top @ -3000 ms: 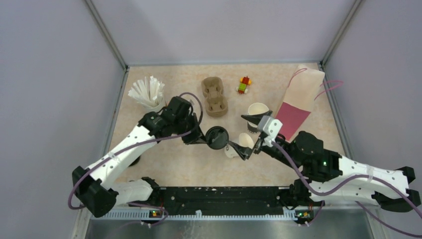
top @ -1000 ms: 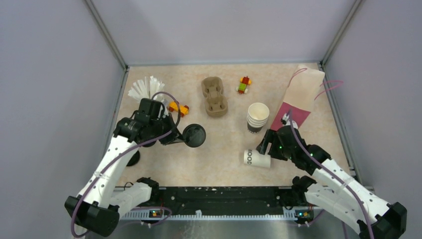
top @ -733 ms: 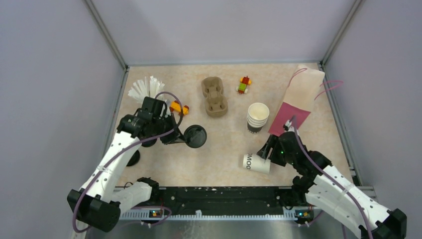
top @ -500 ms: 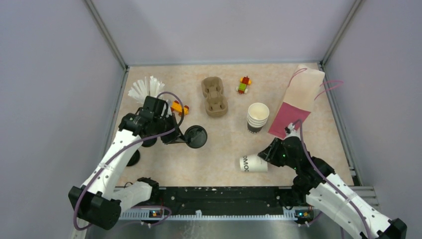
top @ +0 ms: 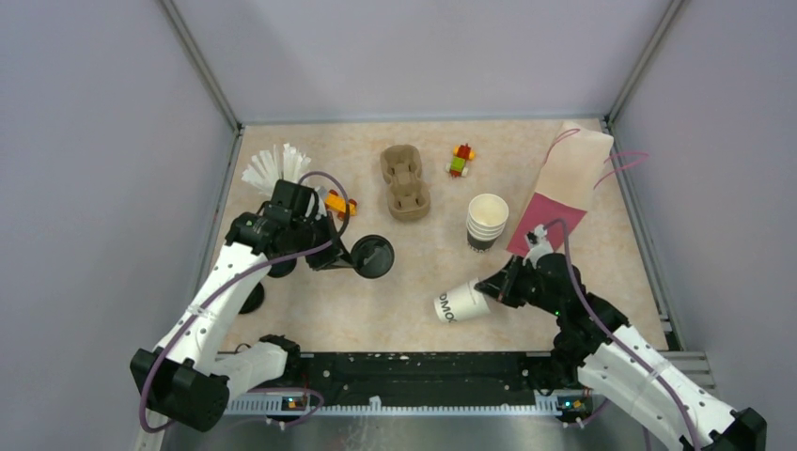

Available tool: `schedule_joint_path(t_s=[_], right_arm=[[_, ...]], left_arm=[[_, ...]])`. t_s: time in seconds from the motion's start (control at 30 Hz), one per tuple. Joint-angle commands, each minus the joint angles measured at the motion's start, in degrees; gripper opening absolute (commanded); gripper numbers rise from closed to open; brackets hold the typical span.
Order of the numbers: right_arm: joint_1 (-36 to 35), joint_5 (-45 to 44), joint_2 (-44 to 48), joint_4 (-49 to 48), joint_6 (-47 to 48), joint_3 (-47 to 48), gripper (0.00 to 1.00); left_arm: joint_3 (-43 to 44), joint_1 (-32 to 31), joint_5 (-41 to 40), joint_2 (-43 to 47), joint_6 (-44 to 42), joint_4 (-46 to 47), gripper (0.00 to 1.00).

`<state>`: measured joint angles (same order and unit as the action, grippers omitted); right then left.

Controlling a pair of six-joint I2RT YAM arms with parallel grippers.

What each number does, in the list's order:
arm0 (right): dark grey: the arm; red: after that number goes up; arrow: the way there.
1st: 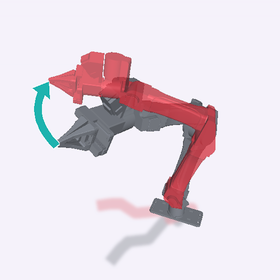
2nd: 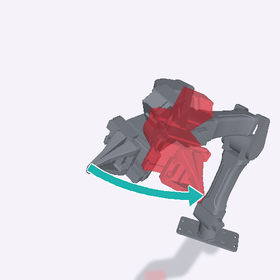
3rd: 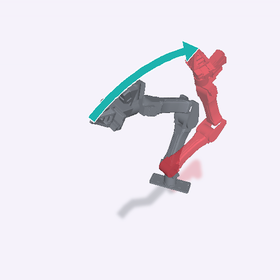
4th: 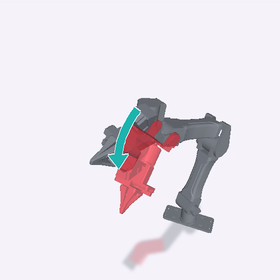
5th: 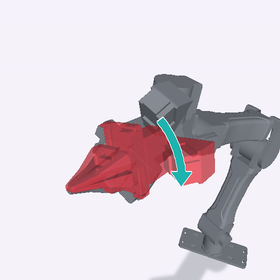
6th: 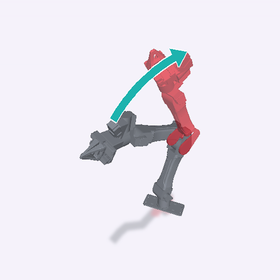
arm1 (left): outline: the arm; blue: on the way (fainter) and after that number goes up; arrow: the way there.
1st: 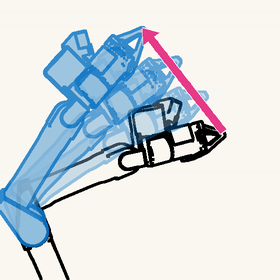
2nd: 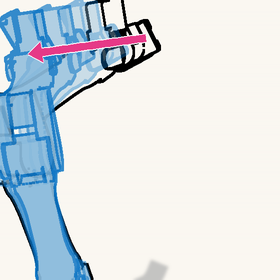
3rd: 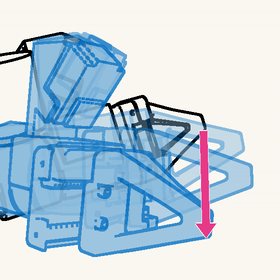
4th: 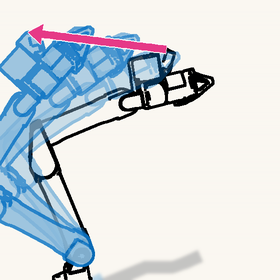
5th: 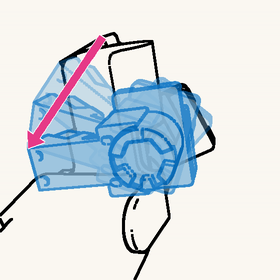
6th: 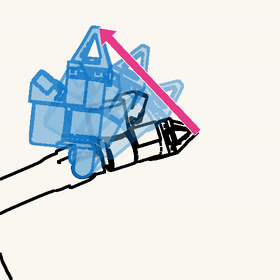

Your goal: Pack the takeout coffee

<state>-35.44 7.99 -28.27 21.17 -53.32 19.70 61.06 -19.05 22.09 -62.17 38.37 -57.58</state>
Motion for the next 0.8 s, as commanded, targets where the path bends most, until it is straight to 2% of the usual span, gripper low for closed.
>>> schedule_joint_path(t_s=[0.0, 0.2, 0.43, 0.6, 0.77], right_arm=[[0.14, 3.36, -3.4, -6.49, 4.42, 7.4, 0.0], [-5.6, -2.28, -13.23, 2.22, 22.33, 22.82, 0.0], [-26.74, -24.44, -27.08, 11.56, 43.56, 35.91, 0.0], [-33.42, -29.18, -32.48, 10.56, 49.39, 37.35, 0.0], [-41.34, -38.4, -37.64, 9.75, 55.88, 35.84, 0.0]], left_arm=[[0.2, 0.24, 1.12, 0.06, -1.18, 2.63, 0.0], [2.44, 0.6, 2.37, -0.81, 0.29, 3.25, 0.0], [1.48, 4.41, 8.91, 1.17, 3.17, 4.72, 0.0], [2.59, 8.83, 8.98, 1.96, 1.47, 2.38, 0.0], [2.4, 9.81, 9.27, 1.87, 1.48, 1.94, 0.0]])
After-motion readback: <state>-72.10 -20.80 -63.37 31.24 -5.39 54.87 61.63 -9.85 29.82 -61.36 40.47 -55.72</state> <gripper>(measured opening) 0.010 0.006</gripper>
